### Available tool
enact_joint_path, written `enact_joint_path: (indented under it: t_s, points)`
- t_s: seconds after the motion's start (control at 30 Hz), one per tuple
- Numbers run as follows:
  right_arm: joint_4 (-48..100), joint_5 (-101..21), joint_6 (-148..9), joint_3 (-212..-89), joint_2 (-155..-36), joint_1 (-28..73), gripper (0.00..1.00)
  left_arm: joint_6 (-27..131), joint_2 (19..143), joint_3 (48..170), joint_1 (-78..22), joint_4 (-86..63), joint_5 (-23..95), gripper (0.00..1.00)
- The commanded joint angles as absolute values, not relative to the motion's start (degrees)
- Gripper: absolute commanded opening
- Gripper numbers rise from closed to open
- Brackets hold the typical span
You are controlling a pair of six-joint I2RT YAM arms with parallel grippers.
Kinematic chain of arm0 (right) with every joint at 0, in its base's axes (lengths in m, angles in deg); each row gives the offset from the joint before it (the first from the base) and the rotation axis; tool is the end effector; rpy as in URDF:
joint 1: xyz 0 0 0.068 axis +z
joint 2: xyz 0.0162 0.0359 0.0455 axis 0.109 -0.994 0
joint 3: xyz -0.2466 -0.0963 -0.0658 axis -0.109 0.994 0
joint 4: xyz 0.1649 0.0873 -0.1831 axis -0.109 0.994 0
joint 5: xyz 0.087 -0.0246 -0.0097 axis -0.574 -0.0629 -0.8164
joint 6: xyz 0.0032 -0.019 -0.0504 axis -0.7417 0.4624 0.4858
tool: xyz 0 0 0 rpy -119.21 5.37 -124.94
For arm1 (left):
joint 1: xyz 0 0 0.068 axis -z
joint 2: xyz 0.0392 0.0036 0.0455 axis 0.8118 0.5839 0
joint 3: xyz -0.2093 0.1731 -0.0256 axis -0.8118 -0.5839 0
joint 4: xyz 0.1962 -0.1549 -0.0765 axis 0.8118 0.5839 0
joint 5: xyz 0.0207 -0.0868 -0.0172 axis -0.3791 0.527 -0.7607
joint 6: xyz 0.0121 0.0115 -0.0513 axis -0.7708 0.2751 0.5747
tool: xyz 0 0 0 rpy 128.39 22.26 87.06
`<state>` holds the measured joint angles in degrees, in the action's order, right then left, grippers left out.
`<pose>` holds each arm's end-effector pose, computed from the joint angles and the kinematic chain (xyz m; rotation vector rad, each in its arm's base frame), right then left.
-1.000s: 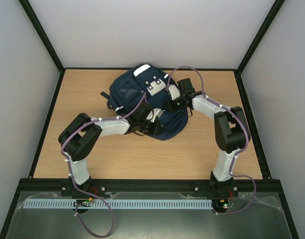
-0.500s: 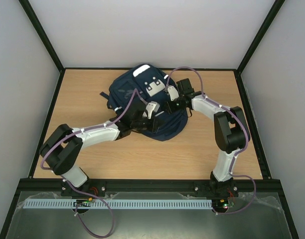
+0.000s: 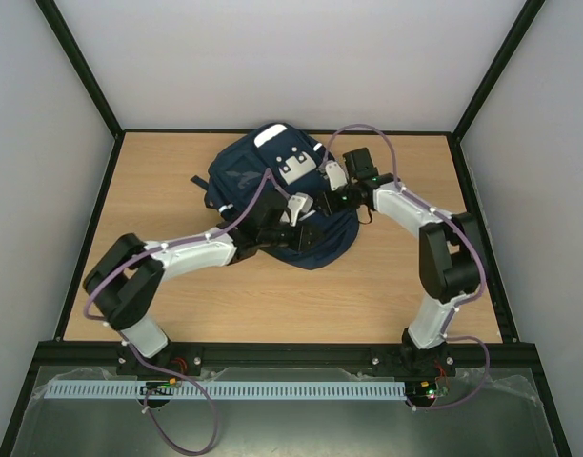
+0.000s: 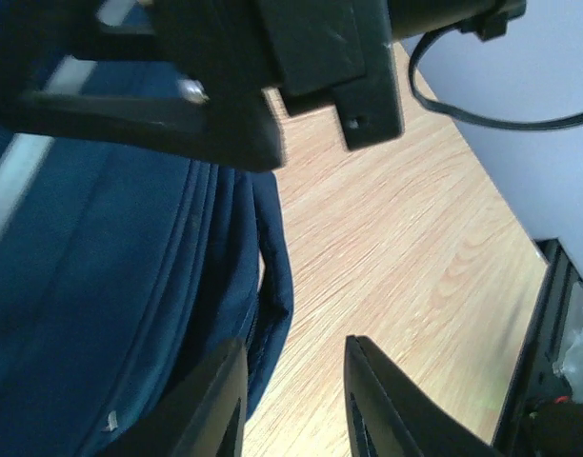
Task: Pack the student bag
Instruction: Zip the student bag at the center of the board.
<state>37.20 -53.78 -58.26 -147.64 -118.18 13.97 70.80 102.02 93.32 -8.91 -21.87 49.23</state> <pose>0.3730 0.1511 0.2226 -0.6827 2.2232 0.5634 0.2512 -0.2730 0.2147 0.5508 2.1653 -1.1604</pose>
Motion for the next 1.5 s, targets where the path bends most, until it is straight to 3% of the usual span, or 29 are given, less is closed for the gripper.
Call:
enact_joint_path:
  t_s: [0.0,0.23,0.37,0.43,0.47,0.5,0.57,0.73,1.13,1.47]
  points:
    - [40.97,-56.17,-59.90,-146.15,-109.29,11.79,0.50,63.63,93.22,92.80,-8.66,-13.93,39.97,0.34]
    - [43.57,-58.27,-60.41,-140.56,-97.47,11.41,0.52,60.39,76.50,86.08,-8.32,-11.99,31.65,0.54]
    - [45.48,-59.31,-59.65,-134.25,-92.96,12.15,0.50,58.47,68.95,88.43,-8.61,-6.83,19.90,0.79]
    - [47.15,-59.16,-58.89,-132.22,-91.91,12.96,0.49,59.96,66.96,89.37,-8.89,-7.32,9.94,0.98]
    - [47.83,-59.13,-58.44,-131.29,-91.81,13.68,0.48,62.48,67.00,89.67,-9.18,-7.37,4.31,0.99]
    - [48.39,-58.67,-57.92,-130.64,-91.82,14.57,0.48,66.00,67.57,90.09,-9.73,-6.52,0.06,0.99]
    - [48.82,-56.81,-56.90,-129.99,-92.62,16.45,0.48,65.19,69.65,90.21,-13.15,-7.42,4.55,0.99]
    - [49.91,-54.26,-56.65,-132.71,-98.06,20.41,0.46,68.02,76.05,89.58,-14.37,-5.10,8.81,0.82]
    - [49.39,-52.64,-59.90,-139.65,-110.44,25.80,0.44,85.64,78.10,78.74,-15.65,-12.96,16.64,0.70]
    - [51.98,-49.68,-62.52,-144.74,-117.02,27.73,0.45,91.68,87.72,79.73,-16.04,-17.88,23.76,0.71]
